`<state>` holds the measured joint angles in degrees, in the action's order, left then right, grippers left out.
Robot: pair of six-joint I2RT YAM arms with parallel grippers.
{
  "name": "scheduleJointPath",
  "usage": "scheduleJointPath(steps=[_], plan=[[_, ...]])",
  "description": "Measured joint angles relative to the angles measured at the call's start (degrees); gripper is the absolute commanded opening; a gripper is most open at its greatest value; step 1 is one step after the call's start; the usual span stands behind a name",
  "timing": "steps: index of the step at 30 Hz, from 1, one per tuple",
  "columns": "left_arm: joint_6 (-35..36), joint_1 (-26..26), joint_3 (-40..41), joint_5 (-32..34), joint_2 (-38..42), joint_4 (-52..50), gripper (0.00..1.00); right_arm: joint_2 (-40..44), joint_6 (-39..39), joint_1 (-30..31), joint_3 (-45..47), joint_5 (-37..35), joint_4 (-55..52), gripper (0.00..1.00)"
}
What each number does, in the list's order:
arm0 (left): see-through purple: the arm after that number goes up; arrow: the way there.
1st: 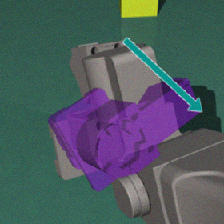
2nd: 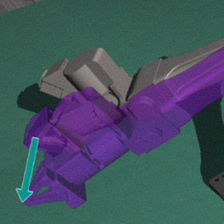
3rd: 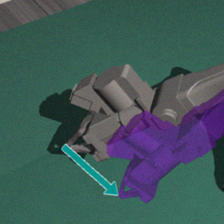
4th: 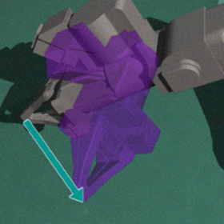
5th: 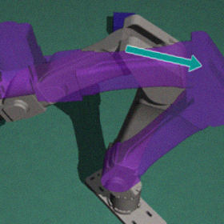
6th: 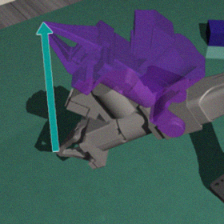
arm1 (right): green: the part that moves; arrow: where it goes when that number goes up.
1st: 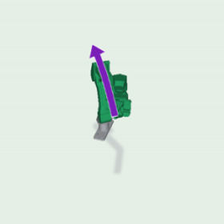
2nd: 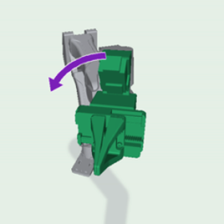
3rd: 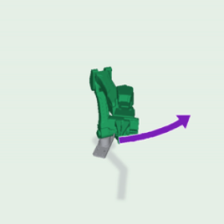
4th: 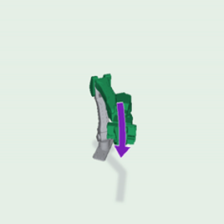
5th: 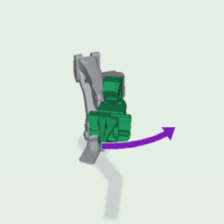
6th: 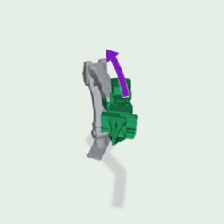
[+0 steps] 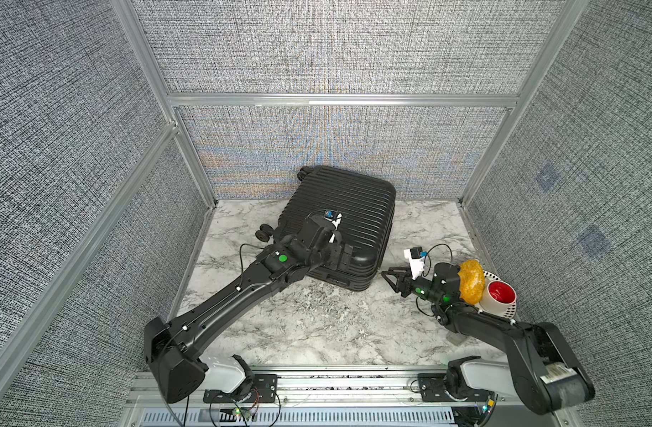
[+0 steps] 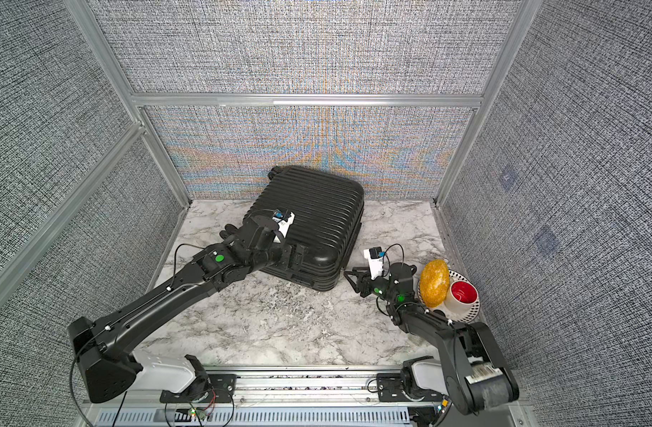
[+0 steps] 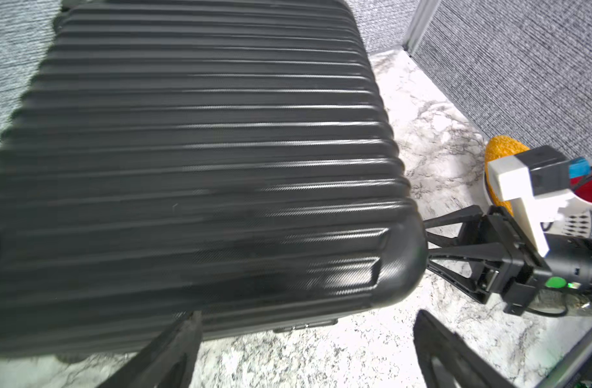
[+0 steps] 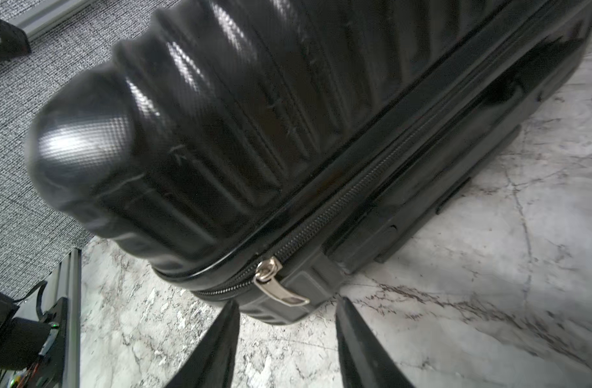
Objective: Open the suitcase zippers
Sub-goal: Unzip the zipper on the suitcase.
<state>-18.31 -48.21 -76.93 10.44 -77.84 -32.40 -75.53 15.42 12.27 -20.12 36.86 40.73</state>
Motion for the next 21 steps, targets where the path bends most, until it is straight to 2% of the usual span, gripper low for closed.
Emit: scheduleJointPath(steps=[11,18,21], plan=[[-0.63,0.79,0.83,1.31,1.33,0.02,0.99,-11.37,-8.35,-0.17,-5.70,7.74,1.57,0.51],[-0.61,0.83,1.01,1.29,1.33,-0.02,1.00,-15.50,-9.90,0.48,-7.61,9.90,3.48,0.37],[-0.57,0.83,1.38,1.42,1.57,-0.09,0.99,-15.72,-9.70,1.95,-7.19,9.81,4.42,0.35]])
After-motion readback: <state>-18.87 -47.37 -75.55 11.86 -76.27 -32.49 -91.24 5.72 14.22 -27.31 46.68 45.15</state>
